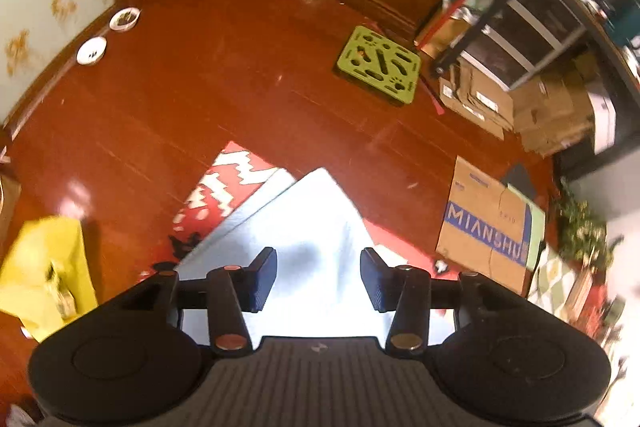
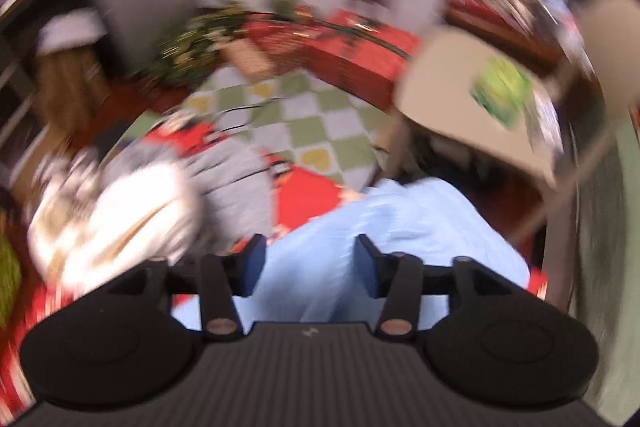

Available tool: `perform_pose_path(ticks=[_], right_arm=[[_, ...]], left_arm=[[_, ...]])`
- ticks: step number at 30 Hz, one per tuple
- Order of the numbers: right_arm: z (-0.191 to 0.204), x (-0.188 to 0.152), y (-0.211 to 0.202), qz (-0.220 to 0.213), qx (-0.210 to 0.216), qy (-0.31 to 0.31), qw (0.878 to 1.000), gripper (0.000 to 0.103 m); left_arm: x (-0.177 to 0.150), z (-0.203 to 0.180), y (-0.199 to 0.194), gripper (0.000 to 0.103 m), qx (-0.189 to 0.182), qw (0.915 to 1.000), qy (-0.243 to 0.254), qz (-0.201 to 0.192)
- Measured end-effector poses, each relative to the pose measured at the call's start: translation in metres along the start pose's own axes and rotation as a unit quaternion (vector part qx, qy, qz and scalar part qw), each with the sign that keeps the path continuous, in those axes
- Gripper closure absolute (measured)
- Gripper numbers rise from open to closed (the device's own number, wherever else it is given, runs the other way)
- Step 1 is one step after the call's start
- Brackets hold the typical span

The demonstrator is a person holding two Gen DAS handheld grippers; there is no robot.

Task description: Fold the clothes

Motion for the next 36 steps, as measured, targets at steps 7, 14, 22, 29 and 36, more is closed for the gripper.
perform_pose_path(ticks=[7,14,22,29,36], right_arm=[[0.135,-0.075,-0.020,0.075,0.162,-0.151,0.972,0.026],[0.258,-0.174,-0.040,0.113,0.288,-0.307,0.900,0.000],[0.322,-0.248,-0.050,0.110,0.338,-0.455,0.816,0.001],[0.340,-0.280,-0.018,0.110,0.330,-0.567,0.747,0.018],[0.345,-0.270,0.016,0.123,0.313,-0.577,0.744,0.097]], left_arm=[[-0.028,0.053,-0.013,0.054,0.037,0.9992,0.003,-0.014],[-0.061,0.110,-0.005,0.054,0.052,0.9954,-0.081,0.000],[-0.085,0.136,0.015,0.071,0.006,0.9818,-0.189,0.016],[-0.093,0.134,0.037,0.062,-0.023,0.9692,-0.243,0.034],[-0.091,0.122,0.029,0.096,-0.018,0.9701,-0.241,0.022]])
Point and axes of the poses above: each gripper's, at about its wrist camera, not at the fingertips, and y roughly the way its jaws point, z to its left, x to its top, the point moved 6 cm from there along y, roughly the way its jaws point, and after that the axes turned 11 degrees about x, right-handed, at the moved point
